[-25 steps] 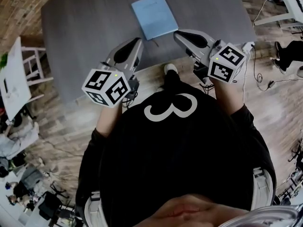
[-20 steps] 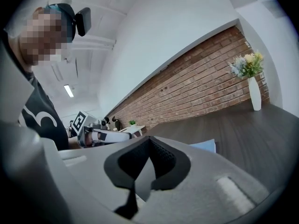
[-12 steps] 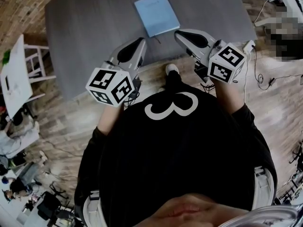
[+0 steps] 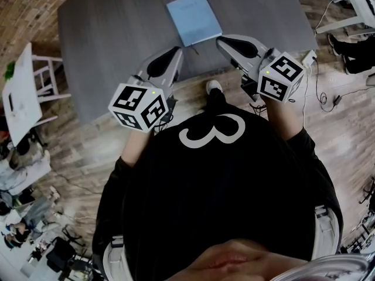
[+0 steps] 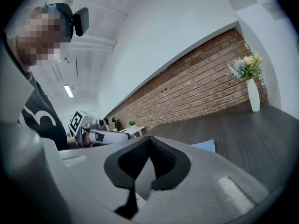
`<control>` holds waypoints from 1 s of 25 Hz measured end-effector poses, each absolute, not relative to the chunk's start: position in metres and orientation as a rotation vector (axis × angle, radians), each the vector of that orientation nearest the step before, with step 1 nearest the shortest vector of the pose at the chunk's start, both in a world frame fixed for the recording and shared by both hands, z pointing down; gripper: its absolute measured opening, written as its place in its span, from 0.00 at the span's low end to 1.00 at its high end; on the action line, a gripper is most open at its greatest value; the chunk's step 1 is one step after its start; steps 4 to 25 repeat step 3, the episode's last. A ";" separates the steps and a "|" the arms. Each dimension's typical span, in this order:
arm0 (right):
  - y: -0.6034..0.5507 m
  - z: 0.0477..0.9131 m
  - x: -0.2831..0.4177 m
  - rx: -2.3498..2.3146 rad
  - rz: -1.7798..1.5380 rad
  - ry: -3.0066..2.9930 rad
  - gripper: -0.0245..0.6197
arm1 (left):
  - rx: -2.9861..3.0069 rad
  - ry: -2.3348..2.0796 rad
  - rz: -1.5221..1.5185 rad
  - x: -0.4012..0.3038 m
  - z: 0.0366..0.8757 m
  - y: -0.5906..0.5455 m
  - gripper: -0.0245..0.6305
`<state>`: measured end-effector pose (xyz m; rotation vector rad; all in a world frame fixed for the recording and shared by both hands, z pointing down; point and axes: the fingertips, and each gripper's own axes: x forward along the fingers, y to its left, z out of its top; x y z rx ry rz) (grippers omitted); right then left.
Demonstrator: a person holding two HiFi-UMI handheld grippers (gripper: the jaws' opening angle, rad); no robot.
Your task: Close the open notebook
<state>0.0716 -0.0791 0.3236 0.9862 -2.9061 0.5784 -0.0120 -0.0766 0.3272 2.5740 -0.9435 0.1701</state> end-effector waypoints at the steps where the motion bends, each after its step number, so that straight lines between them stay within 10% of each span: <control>1: -0.079 0.324 0.071 0.988 0.580 -2.905 0.04 | 2.575 -0.944 0.170 -0.013 0.327 -0.077 0.06; 25: -0.080 0.324 0.071 0.990 0.582 -2.904 0.04 | 2.575 -0.944 0.171 -0.013 0.327 -0.078 0.06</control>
